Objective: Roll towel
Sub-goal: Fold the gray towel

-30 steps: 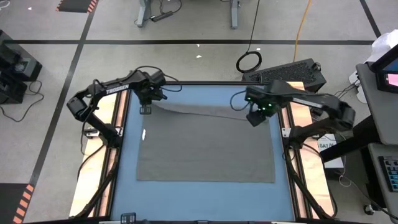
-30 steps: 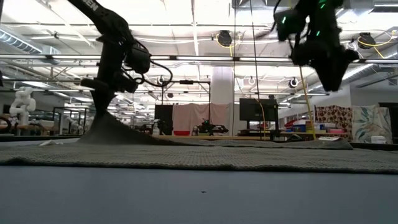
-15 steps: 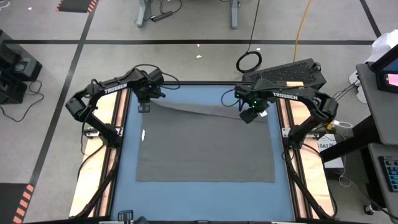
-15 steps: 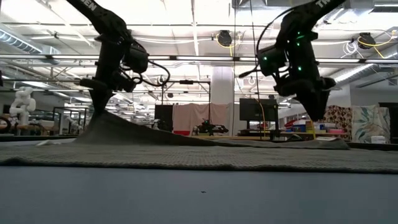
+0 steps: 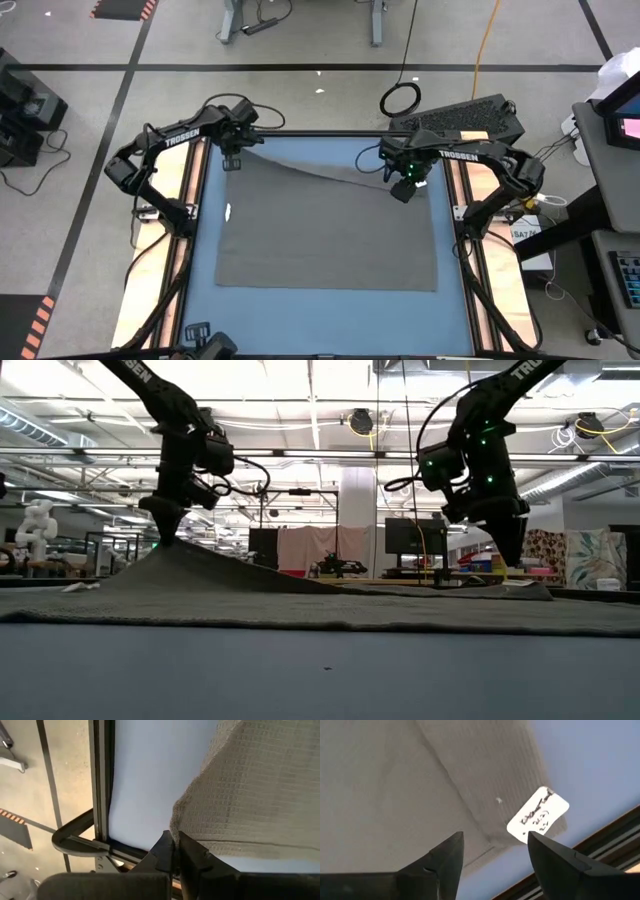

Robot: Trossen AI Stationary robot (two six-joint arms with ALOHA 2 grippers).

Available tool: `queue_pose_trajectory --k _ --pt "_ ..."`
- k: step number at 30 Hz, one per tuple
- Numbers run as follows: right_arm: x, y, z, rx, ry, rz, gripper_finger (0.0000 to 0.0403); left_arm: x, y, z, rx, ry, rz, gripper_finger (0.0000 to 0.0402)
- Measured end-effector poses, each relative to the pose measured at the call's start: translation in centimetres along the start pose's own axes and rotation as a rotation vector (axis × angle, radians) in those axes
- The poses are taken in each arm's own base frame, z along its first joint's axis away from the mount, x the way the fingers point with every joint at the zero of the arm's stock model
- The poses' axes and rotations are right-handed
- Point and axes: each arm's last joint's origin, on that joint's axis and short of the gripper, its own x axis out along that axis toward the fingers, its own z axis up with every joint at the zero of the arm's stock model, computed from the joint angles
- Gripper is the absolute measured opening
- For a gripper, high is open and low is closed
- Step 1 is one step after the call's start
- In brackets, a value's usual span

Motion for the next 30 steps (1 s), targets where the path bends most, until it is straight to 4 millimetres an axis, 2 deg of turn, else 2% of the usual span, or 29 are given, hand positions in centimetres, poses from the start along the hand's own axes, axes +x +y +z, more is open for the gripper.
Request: queue_pose_trajectory --k 6,13,18,23,30 --pt "0.2 0.1 -0.3 0.024 0.023 -0.007 0.0212 0.3 0.8 -0.6 -0.039 0.001 0.006 0.0013" --pt "2.3 0.3 -1.2 0.022 0.061 0.007 0.0212 0.4 1.4 -0.6 -0.068 -0.026 0.032 0.0013" --pt "3.2 0.3 -1.7 0.065 0.083 -0.005 0.0211 0.4 1.3 -0.6 -0.068 -0.024 0.024 0.0013" --pt "3.5 0.6 -1.5 0.179 0.076 0.088 0.0203 0.3 0.9 -0.4 -0.063 -0.021 0.015 0.0013" --pt "3.5 0.2 -1.4 0.273 0.065 0.039 0.0201 0.0 0.0 0.2 -0.058 -0.018 -0.002 0.0013"
